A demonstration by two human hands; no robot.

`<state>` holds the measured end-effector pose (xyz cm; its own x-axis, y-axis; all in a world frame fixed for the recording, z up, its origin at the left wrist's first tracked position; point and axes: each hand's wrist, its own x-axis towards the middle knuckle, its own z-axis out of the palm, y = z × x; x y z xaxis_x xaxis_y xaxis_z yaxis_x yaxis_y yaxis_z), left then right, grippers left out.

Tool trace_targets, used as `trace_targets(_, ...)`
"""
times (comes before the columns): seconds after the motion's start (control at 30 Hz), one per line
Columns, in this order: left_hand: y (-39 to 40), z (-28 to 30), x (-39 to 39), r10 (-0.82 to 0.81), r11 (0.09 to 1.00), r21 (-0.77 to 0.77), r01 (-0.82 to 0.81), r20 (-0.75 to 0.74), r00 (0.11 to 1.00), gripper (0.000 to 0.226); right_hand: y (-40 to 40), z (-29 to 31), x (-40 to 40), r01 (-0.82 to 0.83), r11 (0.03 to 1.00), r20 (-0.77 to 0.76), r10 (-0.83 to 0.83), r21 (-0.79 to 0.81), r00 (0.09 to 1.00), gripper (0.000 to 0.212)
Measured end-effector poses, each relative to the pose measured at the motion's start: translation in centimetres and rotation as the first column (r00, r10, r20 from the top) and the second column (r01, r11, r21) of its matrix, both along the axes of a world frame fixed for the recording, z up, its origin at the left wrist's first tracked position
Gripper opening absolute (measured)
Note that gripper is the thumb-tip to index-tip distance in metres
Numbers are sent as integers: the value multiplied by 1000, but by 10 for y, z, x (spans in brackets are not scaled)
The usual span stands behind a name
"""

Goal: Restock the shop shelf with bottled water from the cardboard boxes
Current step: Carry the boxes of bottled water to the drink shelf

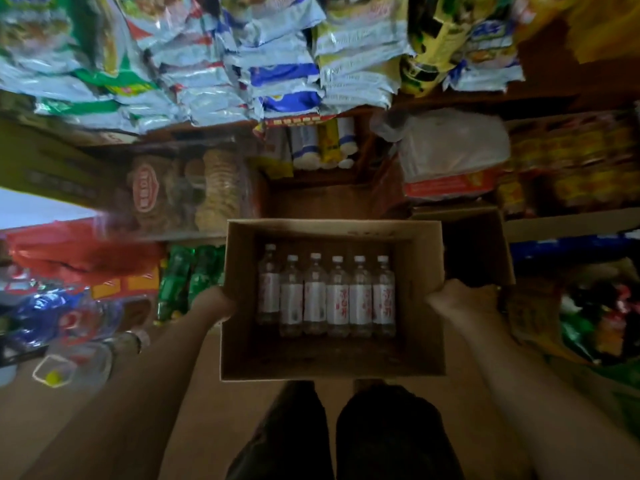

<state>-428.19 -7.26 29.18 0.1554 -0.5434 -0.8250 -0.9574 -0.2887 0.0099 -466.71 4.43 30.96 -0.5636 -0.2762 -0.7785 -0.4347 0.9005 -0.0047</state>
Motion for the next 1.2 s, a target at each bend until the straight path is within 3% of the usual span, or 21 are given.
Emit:
trace_targets(0.3,-26,-119,-23,85,994,67,-84,-1,996,30,-40,-124,-30,23,1000,-19,-23,1,1000,21)
trace_targets(0.7,-44,-250,-36,386,918,108,-382,-15,923,26,-89,-266,-44,-86,996,-12,86,-14,996,21)
trace_targets(0.83,-54,-286,-37,368,925,108,-365,-6,930,18,-91,-301,-43,-98,995,-18,98,14,995,13)
trace_targets(1.0,-66,-317,-39,396,914,85,-397,29,918,9,-91,-328,-42,-97,995,-18,97,14,995,18)
trace_targets(1.1,-66,-327,-37,329,934,124,-334,56,943,6,-90,-337,-38,-84,996,-22,85,8,996,11)
trace_targets(1.2,-64,-323,-36,227,971,69,-231,63,972,9,-92,-337,-31,-84,996,-36,82,-43,996,25)
